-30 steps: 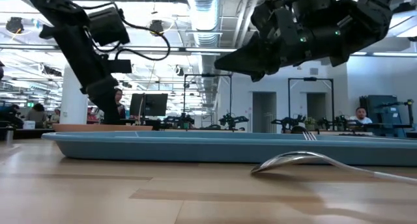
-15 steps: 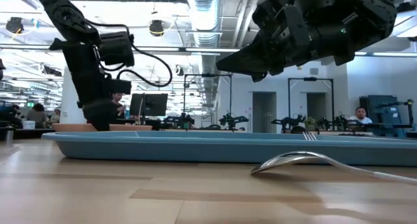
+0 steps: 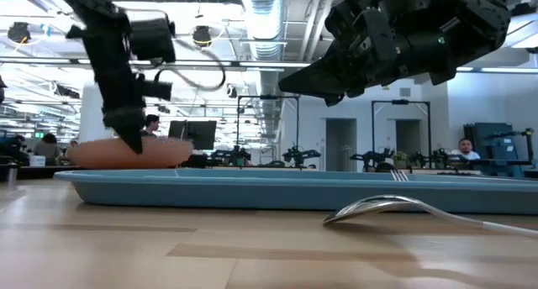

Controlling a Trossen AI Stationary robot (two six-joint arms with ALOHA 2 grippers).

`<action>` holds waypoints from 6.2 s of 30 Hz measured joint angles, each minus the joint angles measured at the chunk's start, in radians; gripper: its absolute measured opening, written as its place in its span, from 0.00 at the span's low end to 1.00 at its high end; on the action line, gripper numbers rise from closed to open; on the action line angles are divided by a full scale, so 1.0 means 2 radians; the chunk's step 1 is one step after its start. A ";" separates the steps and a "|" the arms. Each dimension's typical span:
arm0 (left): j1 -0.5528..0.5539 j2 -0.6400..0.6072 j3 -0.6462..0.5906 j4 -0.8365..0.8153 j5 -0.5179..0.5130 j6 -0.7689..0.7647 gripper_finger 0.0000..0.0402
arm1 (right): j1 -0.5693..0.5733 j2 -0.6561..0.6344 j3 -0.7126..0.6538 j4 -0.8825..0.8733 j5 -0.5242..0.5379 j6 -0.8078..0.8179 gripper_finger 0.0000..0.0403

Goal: Pick and place plate/cup/fork/spoon on tray
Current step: Put the light orange plate on the blue serving tray to the left of the orange fork, then put the orange spoon on the blue serving tray to the right of the light orange plate

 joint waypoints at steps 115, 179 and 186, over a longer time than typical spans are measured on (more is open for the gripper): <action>-0.295 0.421 0.379 0.173 0.099 -0.120 0.13 | 0.045 -0.271 -0.187 -0.009 0.159 -0.013 0.01; -0.365 -0.090 -0.205 0.646 -0.056 -0.096 0.00 | 0.265 0.000 0.257 -0.665 0.224 0.454 0.06; -0.365 -0.136 -0.244 0.645 -0.078 -0.097 0.00 | 0.307 0.125 0.397 -0.754 0.168 0.599 0.21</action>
